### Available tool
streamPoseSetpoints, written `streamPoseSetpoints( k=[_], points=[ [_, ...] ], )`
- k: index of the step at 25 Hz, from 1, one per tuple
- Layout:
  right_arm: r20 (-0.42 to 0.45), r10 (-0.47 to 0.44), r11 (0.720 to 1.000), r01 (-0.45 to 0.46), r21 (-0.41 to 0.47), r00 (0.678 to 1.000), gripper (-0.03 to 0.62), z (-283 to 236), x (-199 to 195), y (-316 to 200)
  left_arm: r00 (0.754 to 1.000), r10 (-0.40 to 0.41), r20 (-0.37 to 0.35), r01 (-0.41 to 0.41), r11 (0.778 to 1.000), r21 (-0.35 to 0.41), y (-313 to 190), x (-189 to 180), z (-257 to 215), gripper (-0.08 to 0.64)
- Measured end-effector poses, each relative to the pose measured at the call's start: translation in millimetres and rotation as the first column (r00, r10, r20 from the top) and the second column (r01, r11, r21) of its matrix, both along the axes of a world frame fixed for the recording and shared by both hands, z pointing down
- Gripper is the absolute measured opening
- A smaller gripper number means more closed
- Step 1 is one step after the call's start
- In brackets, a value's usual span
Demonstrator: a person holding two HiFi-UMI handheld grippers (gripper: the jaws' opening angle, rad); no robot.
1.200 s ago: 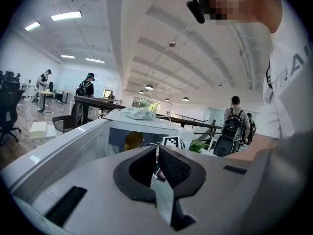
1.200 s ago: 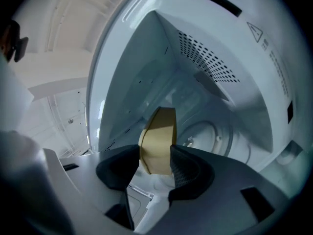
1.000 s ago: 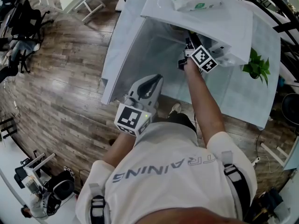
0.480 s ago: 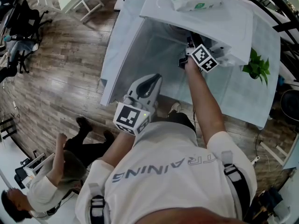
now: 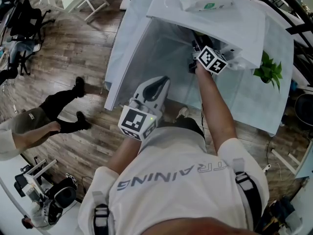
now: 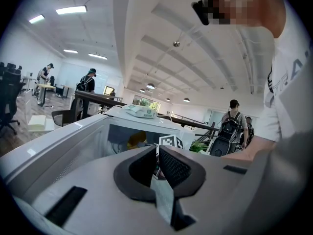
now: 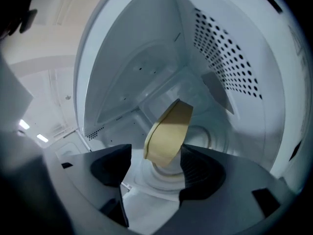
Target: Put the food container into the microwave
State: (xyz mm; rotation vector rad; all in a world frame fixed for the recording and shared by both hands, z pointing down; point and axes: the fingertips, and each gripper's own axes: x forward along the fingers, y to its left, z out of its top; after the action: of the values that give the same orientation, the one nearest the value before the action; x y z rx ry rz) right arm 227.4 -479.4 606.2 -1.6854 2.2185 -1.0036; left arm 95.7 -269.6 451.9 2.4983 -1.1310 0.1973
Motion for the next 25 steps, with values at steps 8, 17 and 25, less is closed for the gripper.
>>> streamPoseSetpoints(
  k=[8,17,25],
  points=[
    [-0.260,-0.139,0.985,0.108,-0.133,0.956,0.325,25,-10,9,1.000,0.001,-0.008,-0.001,1.000,-0.008,1,2,0,0.044],
    [-0.329,-0.203,0.963,0.127,-0.237,0.922,0.250,42,-9,21,1.000,-0.004,-0.023,0.003,1.000,-0.016,1,1,0,0.044],
    [-0.344,-0.229,0.960,0.152,-0.235,0.911,0.049,38,-9,41,0.999,-0.002,-0.051,0.001,1.000,-0.013,4,6,-8,0.044]
  ],
)
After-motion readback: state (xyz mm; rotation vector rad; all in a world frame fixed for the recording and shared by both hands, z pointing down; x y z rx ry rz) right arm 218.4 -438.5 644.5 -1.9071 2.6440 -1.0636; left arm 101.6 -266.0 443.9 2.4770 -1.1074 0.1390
